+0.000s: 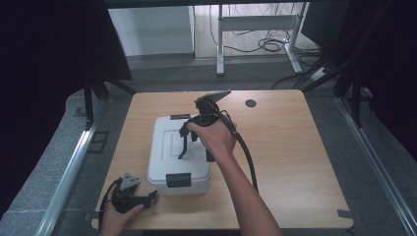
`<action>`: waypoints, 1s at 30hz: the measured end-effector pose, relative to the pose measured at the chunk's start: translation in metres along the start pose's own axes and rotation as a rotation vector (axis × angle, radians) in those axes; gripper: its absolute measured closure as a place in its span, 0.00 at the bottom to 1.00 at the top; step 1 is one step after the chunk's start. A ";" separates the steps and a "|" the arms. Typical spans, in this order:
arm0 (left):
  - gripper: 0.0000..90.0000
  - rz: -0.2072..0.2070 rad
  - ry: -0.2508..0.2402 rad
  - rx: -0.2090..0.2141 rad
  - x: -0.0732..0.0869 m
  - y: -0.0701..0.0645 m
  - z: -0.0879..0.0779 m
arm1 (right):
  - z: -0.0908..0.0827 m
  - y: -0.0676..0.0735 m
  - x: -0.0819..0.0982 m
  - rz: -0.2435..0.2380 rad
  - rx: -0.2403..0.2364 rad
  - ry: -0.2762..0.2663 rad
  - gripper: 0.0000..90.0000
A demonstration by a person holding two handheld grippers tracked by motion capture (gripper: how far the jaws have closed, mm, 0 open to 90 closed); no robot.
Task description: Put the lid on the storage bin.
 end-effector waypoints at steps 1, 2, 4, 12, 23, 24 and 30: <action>0.14 0.001 0.002 0.001 0.000 0.000 0.000 | -0.002 -0.001 0.001 -0.016 -0.005 -0.010 0.62; 0.14 0.001 0.002 0.001 0.000 0.000 0.000 | -0.004 -0.002 0.003 -0.030 -0.005 -0.012 0.60; 0.14 0.001 0.002 0.001 0.000 0.000 0.000 | -0.008 -0.006 0.007 -0.058 -0.008 -0.026 0.58; 0.14 0.001 0.003 0.000 0.000 0.000 0.000 | -0.026 -0.023 0.024 -0.167 -0.027 -0.088 0.52; 0.14 0.000 0.002 0.000 0.000 0.000 0.000 | -0.041 -0.058 0.056 -0.244 -0.048 -0.142 0.48; 0.14 0.000 0.002 0.000 0.000 0.000 0.000 | -0.041 -0.058 0.056 -0.244 -0.048 -0.142 0.48; 0.14 -0.001 0.000 0.000 0.000 0.000 0.000 | -0.046 -0.093 0.079 -0.227 -0.060 -0.165 0.48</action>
Point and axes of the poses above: each handheld gripper's, and its own axes: z roughly forward along the jaws, x roughly out of its underside, y roughly to its left, the point moved 9 cm from there along z, roughly forward along the jaws, and after that the axes turned 12 degrees about y, right-handed, at the moved point
